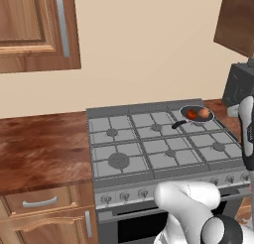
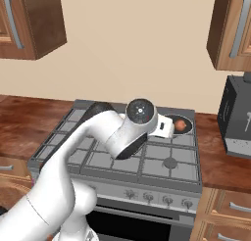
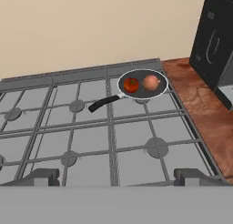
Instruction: Place the pan on the rear right burner on the stove. Then place the tomato and the onion in the pan and turn on the rear right burner.
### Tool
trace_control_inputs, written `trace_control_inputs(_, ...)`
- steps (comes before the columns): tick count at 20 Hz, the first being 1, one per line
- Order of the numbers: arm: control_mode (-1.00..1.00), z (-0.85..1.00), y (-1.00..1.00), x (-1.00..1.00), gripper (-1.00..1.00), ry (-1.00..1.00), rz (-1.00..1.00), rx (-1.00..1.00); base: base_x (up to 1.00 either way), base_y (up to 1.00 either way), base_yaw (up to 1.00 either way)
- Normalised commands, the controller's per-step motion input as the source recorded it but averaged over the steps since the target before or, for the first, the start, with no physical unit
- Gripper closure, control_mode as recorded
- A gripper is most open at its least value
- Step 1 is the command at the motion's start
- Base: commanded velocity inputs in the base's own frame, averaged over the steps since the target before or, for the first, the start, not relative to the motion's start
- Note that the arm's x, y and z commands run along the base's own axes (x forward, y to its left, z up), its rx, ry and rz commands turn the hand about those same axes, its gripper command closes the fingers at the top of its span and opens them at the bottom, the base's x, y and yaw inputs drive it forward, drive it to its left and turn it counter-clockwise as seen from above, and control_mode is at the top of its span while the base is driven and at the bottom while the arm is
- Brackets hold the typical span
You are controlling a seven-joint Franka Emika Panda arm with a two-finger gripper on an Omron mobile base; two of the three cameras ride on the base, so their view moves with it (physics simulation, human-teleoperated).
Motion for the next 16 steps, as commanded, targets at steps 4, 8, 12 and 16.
trace_control_inputs(4, -1.0, -0.11, -0.13, -0.58, -1.0, -0.15, 0.0, 0.0, 0.0, 0.0, 0.0)
trace_control_inputs(8, -1.0, -0.25, -0.2, -0.39, -1.0, -0.11, 0.0, 0.0, 0.0, 0.0, 0.0)
trace_control_inputs(12, -1.0, -0.33, -0.25, -0.34, -1.0, -0.09, 0.01, 0.0, 0.0, 0.0, 0.0)
trace_control_inputs(16, -1.0, -0.42, -0.19, -0.42, -1.0, -0.1, 0.01, 0.0, 0.0, 0.0, 0.0)
